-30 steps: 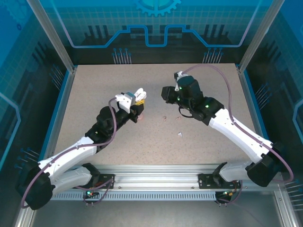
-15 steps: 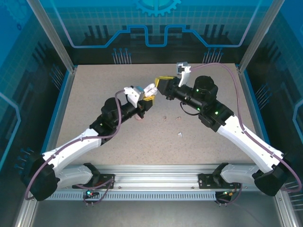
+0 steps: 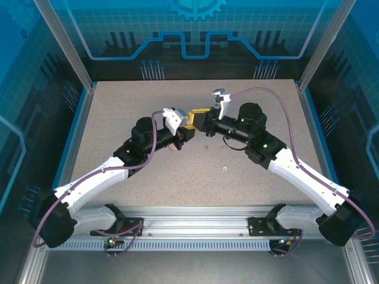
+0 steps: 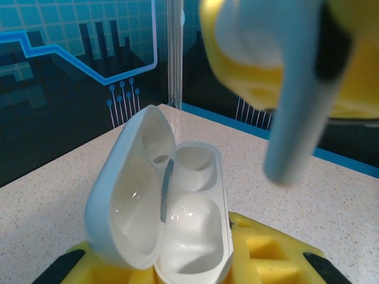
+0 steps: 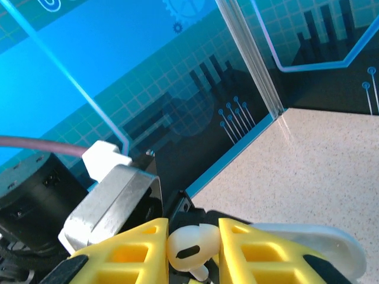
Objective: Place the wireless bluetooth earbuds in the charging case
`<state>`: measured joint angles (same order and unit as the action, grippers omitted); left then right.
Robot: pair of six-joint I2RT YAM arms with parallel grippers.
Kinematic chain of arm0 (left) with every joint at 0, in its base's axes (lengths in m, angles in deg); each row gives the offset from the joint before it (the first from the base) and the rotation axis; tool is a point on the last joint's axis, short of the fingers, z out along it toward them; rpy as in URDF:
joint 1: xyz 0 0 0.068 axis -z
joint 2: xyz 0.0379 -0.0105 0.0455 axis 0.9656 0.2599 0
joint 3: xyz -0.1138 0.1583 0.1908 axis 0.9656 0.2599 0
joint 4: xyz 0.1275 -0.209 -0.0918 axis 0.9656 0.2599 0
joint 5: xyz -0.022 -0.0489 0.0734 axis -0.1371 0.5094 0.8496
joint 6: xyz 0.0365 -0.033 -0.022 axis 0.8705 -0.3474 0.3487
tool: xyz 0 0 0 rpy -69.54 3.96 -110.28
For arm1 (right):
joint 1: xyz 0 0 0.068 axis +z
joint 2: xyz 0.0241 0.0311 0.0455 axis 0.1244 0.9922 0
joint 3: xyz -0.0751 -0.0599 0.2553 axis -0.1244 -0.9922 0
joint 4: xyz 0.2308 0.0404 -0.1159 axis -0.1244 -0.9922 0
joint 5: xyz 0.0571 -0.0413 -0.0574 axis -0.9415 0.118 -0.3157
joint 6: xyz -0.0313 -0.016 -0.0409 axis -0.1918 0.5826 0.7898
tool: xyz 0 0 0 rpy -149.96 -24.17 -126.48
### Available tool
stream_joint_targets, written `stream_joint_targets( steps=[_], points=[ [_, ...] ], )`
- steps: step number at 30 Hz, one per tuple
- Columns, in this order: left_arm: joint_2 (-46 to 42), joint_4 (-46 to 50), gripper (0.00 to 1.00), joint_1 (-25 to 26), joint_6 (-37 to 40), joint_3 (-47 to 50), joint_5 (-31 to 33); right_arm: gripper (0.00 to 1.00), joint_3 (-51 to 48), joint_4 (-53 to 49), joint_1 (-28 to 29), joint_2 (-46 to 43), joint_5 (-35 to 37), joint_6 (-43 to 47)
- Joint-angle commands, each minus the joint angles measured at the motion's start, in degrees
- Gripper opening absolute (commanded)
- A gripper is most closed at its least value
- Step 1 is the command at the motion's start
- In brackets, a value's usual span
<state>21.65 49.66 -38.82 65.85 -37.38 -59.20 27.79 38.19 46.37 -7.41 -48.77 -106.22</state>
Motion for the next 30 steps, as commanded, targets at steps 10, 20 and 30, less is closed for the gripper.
stream_joint_targets(
  steps=[10,20,30],
  points=[
    [0.3,-1.2,0.0,0.4,-0.4,-2.7,-2.8,0.24,-2.7,1.2,0.0,-1.6,0.3,1.5],
    [-0.3,-1.4,0.0,0.4,-1.3,-2.9,-3.8,0.23,-3.5,1.3,-0.8,-0.8,1.8,2.2],
    [-0.2,-1.9,0.0,0.4,-1.7,-3.2,-4.4,0.23,-2.3,-0.3,-0.8,0.9,1.9,4.3]
  ],
)
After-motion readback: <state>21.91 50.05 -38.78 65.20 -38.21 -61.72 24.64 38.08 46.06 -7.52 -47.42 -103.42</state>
